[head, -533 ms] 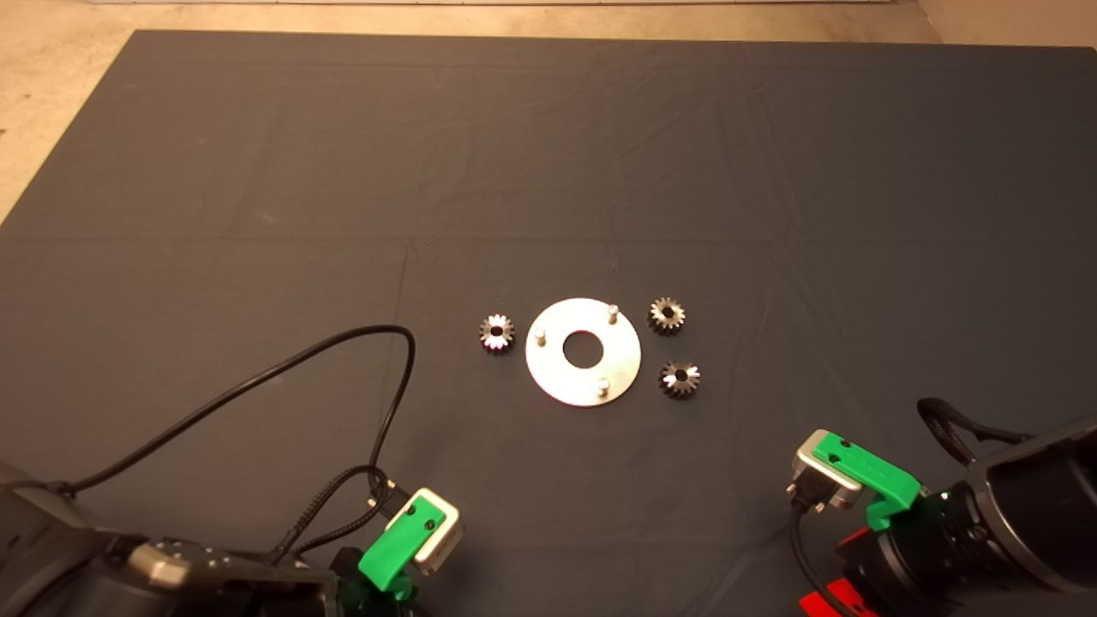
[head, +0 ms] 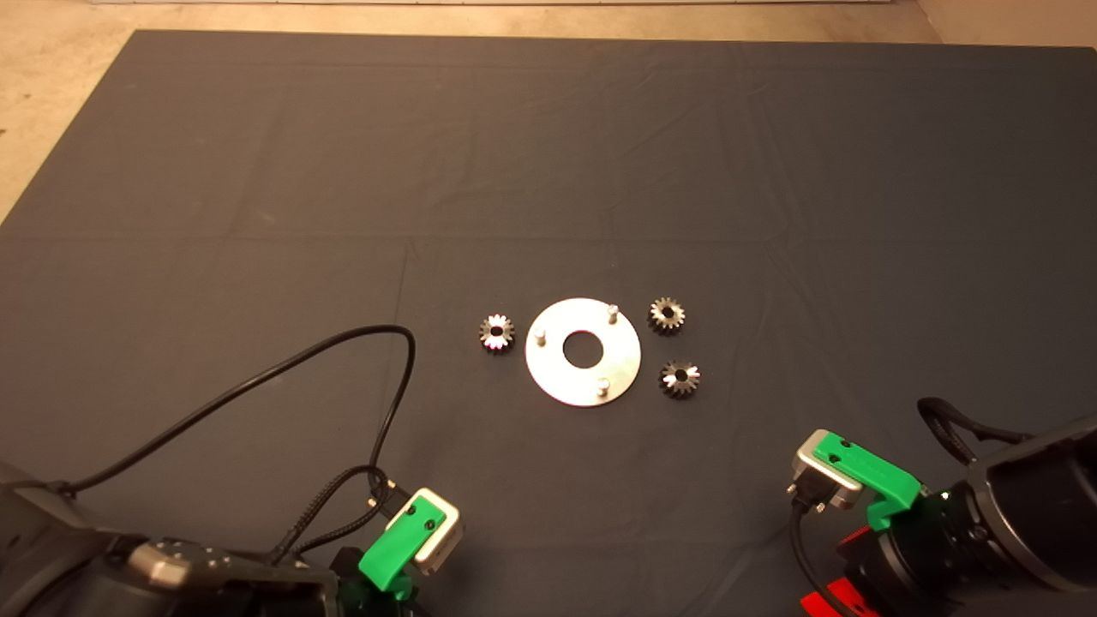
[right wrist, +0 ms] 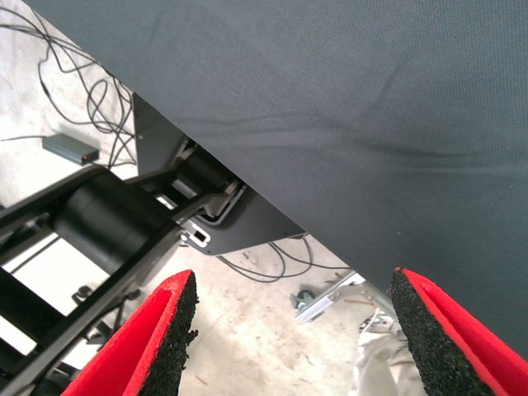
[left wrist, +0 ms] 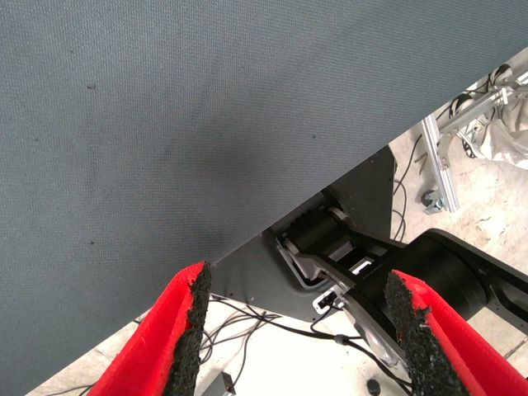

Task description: Install three planetary gears onto the carrier pins

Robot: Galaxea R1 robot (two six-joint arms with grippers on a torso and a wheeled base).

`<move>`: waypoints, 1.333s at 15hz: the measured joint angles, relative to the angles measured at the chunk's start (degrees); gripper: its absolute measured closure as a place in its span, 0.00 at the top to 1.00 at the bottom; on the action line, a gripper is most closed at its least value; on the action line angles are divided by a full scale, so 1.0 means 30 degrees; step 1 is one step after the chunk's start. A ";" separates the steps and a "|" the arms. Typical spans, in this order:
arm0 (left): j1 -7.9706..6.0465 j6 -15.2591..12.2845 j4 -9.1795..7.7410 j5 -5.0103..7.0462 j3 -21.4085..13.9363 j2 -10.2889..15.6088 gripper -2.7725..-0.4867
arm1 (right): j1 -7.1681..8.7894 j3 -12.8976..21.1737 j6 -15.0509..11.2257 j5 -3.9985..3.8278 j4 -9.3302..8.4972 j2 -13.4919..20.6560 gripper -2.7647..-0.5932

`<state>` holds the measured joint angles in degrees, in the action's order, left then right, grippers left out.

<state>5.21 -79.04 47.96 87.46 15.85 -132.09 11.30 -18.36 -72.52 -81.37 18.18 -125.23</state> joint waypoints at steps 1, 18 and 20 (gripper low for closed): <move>0.0000 0.0000 0.0000 0.0008 0.0000 -0.0028 0.43 | 0.0000 0.0000 0.0155 -0.0235 -0.0006 0.0000 0.53; 0.0008 -0.0211 0.0053 0.0004 0.0000 -0.1304 0.43 | 0.0687 -0.3267 0.2314 -0.2012 0.0009 -0.0531 0.53; 0.0057 -0.0211 0.0093 -0.0003 0.0000 -0.1378 0.43 | 0.0861 -0.3389 0.2322 -0.2020 0.0009 -0.0979 0.53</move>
<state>5.38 -79.68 48.24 87.45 15.85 -136.22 13.89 -28.53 -65.55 -87.43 18.21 -128.16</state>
